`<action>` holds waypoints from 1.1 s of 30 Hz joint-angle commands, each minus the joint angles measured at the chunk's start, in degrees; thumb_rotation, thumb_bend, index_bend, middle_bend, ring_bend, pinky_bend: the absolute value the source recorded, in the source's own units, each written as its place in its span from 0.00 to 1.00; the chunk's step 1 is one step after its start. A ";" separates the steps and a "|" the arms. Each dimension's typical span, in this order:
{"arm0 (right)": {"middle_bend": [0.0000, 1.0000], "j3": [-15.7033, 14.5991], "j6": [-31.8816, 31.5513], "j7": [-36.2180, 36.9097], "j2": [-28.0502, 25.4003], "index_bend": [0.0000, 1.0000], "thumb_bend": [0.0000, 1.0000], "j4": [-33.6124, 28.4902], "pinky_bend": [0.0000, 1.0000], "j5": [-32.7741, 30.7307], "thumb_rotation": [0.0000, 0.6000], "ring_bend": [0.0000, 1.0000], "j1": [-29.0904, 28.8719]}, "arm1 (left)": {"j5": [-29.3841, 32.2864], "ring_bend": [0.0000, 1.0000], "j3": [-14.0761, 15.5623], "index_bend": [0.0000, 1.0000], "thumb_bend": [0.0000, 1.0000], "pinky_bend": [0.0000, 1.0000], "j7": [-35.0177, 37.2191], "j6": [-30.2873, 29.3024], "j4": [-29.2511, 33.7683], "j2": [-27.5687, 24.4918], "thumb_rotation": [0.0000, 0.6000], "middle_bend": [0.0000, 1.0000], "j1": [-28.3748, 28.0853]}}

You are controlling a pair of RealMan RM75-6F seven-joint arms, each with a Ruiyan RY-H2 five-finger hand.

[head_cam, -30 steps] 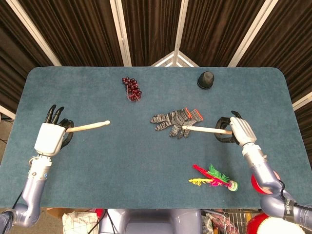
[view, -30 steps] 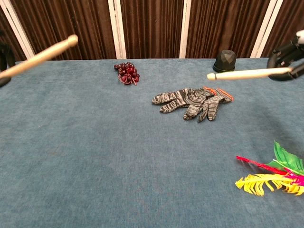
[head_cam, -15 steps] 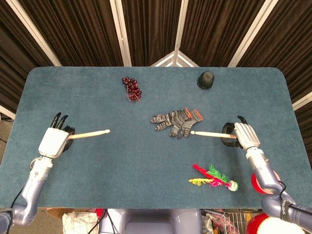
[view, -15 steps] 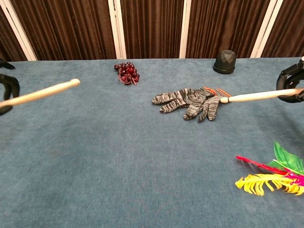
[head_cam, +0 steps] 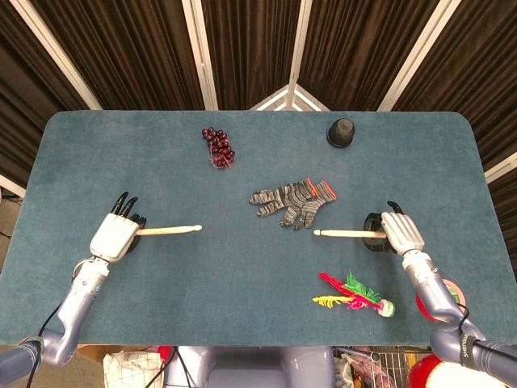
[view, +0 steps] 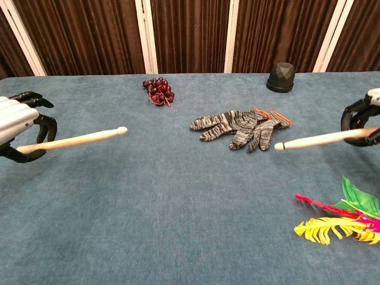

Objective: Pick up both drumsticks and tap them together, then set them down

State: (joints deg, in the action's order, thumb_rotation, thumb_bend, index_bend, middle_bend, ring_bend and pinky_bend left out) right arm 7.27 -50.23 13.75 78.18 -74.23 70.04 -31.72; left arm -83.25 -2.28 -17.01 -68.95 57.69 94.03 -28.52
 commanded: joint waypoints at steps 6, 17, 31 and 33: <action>0.48 -0.40 5.27 -4.73 -1.66 0.57 0.37 -2.06 0.02 -5.43 1.00 0.38 -0.71 | 0.12 0.12 0.02 0.54 0.51 0.00 -1.65 0.36 2.11 -1.22 1.00 0.53 0.20; 0.35 -0.09 5.88 -9.61 -2.06 0.34 0.29 -4.22 0.02 -9.57 1.00 0.29 -1.06 | 1.93 0.09 -0.53 0.43 0.51 0.00 -3.12 2.20 3.54 -2.18 1.00 0.43 0.42; 0.30 3.00 -1.88 -7.87 -9.00 0.29 0.27 -16.30 0.01 -7.44 1.00 0.24 2.17 | 6.35 0.00 -2.24 0.28 0.49 0.00 -6.86 0.01 16.25 -7.61 1.00 0.22 3.55; 0.30 2.82 -6.60 -8.88 -10.16 0.29 0.27 -19.16 0.01 -5.25 1.00 0.24 4.08 | 7.35 0.00 -3.18 0.27 0.48 0.00 -6.80 -3.01 22.04 -9.99 1.00 0.15 5.29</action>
State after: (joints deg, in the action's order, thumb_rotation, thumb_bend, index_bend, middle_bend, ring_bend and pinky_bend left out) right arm 9.84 -51.50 4.85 70.44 -89.25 61.49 -30.25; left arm -77.69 -3.96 -23.76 -67.94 72.17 87.66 -25.75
